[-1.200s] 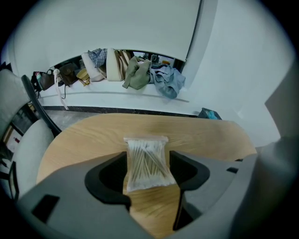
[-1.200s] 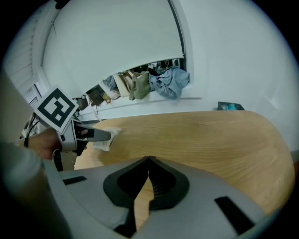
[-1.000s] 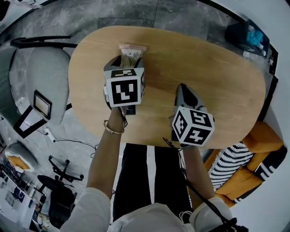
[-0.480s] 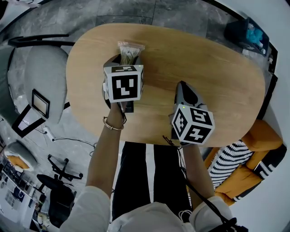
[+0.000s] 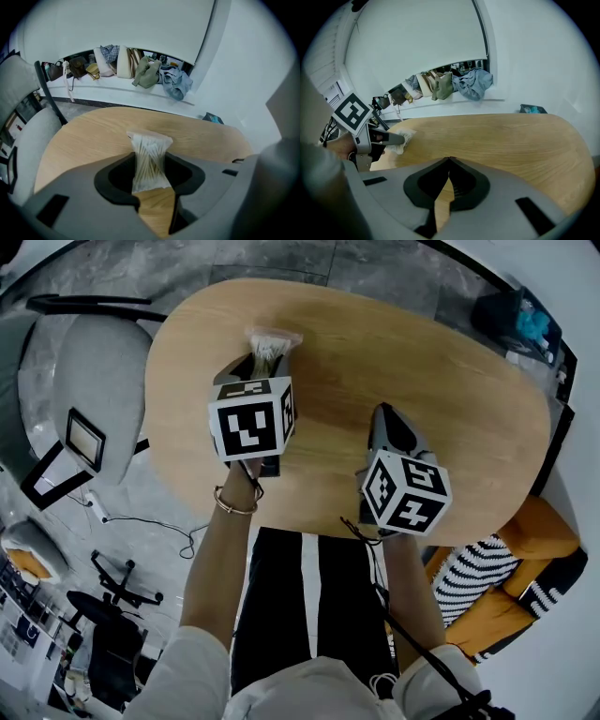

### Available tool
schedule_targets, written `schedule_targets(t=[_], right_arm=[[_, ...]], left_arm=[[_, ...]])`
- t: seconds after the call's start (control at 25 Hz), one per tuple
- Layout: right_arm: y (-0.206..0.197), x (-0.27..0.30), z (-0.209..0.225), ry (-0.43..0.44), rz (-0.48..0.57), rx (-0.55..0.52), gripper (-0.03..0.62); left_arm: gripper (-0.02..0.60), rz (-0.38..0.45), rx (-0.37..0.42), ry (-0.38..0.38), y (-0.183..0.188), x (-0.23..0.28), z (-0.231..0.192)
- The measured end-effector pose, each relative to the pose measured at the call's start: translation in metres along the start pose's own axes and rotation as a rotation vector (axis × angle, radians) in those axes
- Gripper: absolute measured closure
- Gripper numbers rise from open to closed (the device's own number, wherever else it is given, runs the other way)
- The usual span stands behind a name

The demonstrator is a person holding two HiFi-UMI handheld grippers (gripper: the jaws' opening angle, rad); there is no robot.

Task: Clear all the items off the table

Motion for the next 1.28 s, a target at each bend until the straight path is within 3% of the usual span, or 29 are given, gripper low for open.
schedule_targets(t=[0.44, 0.72, 1.0, 1.28], right_arm=[[-0.002, -0.009, -0.047, 0.052, -0.007, -0.111, 0.569], [-0.008, -0.011, -0.119, 0.136, 0.002, -0.219, 0.569], [-0.04, -0.02, -0.205, 0.244, -0.029, -0.357, 0.569], [-0.072, -0.028, -0.268, 0.313, -0.043, -0.46, 0.569]], left_arm=[[0.397, 0.065, -0.11, 0.024, -0.022, -0.053, -0.032], [0.397, 0.115, -0.231, 0.07, -0.061, -0.102, -0.084], [0.397, 0.168, -0.391, 0.136, -0.117, -0.155, -0.14], [0.397, 0.204, -0.49, 0.154, -0.165, -0.186, -0.173]])
Point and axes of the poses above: the fingertips, and each gripper's own axes: x forward along the fingers, z to its right, y out of its top, the point moved 3 cm from there along -x, backward along the fingers, and after that the axes turned 6 degrees about -y, right-handed, at the moved point
